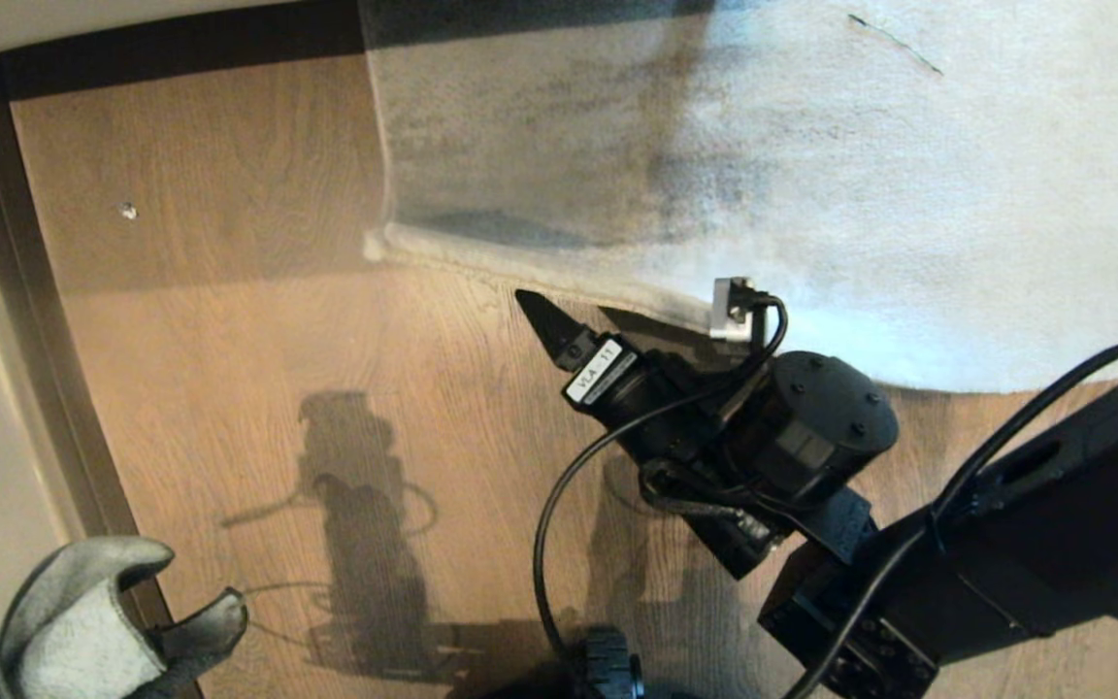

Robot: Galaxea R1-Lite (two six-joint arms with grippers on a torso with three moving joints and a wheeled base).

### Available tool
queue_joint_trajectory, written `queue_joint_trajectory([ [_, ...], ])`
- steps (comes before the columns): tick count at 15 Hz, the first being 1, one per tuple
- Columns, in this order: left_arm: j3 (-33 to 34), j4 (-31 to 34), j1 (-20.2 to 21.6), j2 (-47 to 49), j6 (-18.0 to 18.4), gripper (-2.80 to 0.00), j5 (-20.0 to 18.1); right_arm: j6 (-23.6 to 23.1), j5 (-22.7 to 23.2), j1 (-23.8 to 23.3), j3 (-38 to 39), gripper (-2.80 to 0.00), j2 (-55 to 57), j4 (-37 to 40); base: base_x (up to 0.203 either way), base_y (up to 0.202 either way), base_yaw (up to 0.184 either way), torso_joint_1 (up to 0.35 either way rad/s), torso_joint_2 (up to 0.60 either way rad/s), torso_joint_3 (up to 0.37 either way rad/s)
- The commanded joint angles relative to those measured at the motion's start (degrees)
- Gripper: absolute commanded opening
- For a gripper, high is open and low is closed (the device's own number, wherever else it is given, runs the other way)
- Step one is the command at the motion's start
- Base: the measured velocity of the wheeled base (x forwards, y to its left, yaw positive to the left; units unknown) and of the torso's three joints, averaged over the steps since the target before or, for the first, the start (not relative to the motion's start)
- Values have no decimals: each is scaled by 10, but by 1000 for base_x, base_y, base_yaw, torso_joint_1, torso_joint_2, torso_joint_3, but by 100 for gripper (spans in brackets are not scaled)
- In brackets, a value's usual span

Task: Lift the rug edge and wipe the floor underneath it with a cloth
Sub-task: Lift up the carpet

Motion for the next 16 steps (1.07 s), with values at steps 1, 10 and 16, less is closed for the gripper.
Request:
queue_joint_trajectory([
  [1, 0, 0, 0, 0, 0, -280, 0, 2, -1, 11, 1, 0, -10, -25, 0, 0, 0, 0, 0, 0],
  [10, 0, 0, 0, 0, 0, -280, 0, -2, -2, 40, 11, 0, -40, -25, 0, 0, 0, 0, 0, 0],
  [16, 0, 0, 0, 0, 0, -280, 0, 41, -50, 44, 7, 0, 27, -25, 0, 0, 0, 0, 0, 0],
])
